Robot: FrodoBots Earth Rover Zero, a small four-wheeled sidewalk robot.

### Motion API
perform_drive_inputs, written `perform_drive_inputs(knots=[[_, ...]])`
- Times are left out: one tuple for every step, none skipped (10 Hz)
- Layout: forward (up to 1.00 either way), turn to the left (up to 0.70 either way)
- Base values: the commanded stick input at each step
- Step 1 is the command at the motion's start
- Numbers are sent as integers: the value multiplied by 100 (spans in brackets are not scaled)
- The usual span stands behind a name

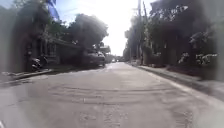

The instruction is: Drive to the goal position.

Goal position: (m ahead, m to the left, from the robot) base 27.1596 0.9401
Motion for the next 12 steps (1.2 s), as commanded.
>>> perform_drive_inputs(knots=[[70,-35],[70,-35],[70,-35],[70,-35],[70,-35],[70,-30],[70,-16],[70,-4],[70,-3],[70,-3],[70,-3],[70,-3]])
